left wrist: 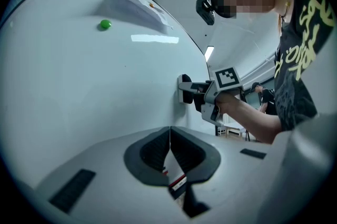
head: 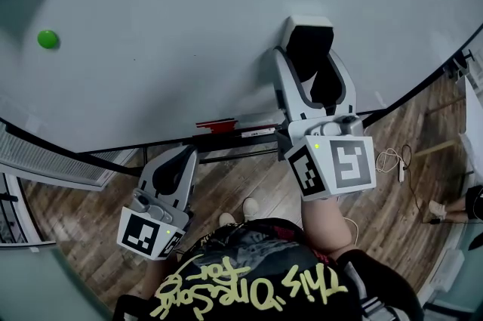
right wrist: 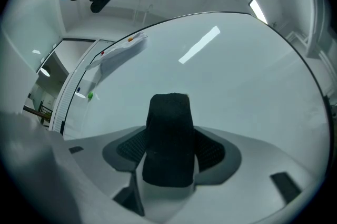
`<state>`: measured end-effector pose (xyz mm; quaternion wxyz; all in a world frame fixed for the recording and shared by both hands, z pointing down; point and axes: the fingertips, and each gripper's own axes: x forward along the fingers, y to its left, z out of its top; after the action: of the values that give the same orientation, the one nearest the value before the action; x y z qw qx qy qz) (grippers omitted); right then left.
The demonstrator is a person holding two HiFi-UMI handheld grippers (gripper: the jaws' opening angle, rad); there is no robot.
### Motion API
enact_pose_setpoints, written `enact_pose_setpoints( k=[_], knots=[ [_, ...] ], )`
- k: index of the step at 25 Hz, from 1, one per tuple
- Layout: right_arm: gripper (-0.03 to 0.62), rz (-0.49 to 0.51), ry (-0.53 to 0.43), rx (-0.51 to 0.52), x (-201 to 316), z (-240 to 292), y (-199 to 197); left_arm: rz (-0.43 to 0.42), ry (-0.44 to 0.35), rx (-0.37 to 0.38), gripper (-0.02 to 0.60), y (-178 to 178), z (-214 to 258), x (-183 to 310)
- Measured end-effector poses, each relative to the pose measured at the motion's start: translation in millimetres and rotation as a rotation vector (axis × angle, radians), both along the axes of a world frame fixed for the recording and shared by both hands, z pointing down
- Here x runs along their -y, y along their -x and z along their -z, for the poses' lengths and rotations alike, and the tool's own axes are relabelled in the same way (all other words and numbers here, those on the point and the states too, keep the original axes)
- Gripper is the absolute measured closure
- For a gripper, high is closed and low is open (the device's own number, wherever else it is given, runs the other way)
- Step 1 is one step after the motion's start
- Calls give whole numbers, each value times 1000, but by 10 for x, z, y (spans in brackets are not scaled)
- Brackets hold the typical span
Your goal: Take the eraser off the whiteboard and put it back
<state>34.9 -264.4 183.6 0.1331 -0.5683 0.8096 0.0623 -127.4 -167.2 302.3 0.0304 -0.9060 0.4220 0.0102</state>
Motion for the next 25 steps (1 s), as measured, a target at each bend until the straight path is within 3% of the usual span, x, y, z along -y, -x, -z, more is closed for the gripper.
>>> enact_pose_setpoints(
  k=[25],
  knots=[
    [329,53,20,41,-197,-147,-136,-18,5,9,571,-73,-19,12]
  ],
)
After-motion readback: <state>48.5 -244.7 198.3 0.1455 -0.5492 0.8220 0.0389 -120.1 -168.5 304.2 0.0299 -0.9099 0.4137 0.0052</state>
